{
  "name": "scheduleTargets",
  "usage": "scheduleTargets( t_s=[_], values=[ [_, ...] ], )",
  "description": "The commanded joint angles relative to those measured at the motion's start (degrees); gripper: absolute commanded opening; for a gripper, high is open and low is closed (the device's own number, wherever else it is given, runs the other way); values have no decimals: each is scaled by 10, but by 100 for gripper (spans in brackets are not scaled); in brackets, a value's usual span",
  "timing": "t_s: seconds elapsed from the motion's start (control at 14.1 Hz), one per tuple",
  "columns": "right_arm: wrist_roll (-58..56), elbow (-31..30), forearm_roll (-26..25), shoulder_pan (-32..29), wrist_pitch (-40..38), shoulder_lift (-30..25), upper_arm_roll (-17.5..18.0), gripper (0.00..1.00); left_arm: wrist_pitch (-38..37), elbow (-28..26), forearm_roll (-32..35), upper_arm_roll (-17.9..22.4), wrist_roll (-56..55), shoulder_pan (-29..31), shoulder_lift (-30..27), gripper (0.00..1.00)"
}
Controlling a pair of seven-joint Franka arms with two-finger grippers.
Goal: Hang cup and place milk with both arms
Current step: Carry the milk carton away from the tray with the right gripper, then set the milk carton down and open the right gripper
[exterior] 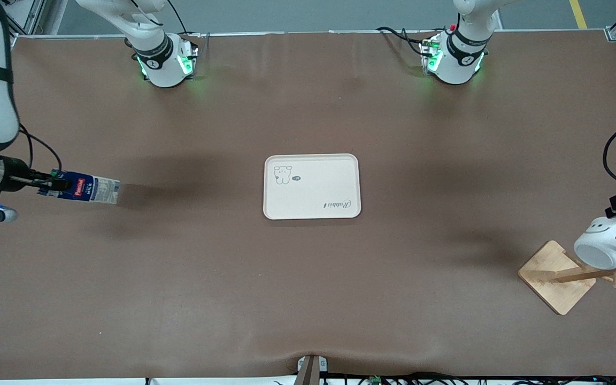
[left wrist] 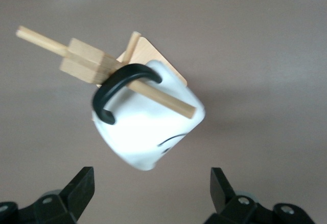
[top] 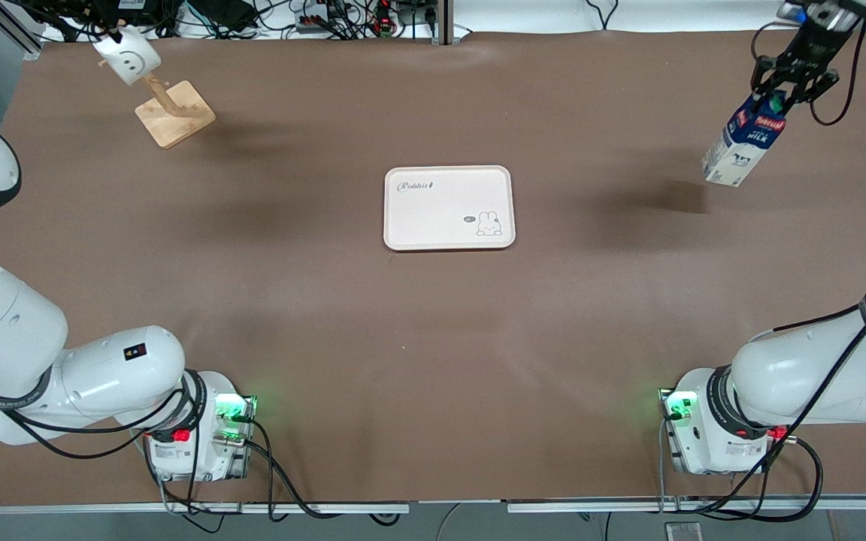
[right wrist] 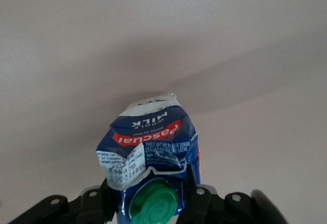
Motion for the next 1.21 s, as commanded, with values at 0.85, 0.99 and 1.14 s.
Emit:
scheduleTargets(
  t_s=[0.85, 0.99, 1.14],
  values=[
    [-56, -181, -12, -6, 136, -90, 11, 100, -217, 43, 55, -119, -148, -11, -57, 100],
    [-55, -157, -9, -6, 120, -89, 11, 100, -219, 43, 57, -123, -147, -10, -58, 100],
    [-55, -113, -9, -6, 68, -87, 11, 100, -220, 43, 56, -124, -144, -10, -61, 100]
  ],
)
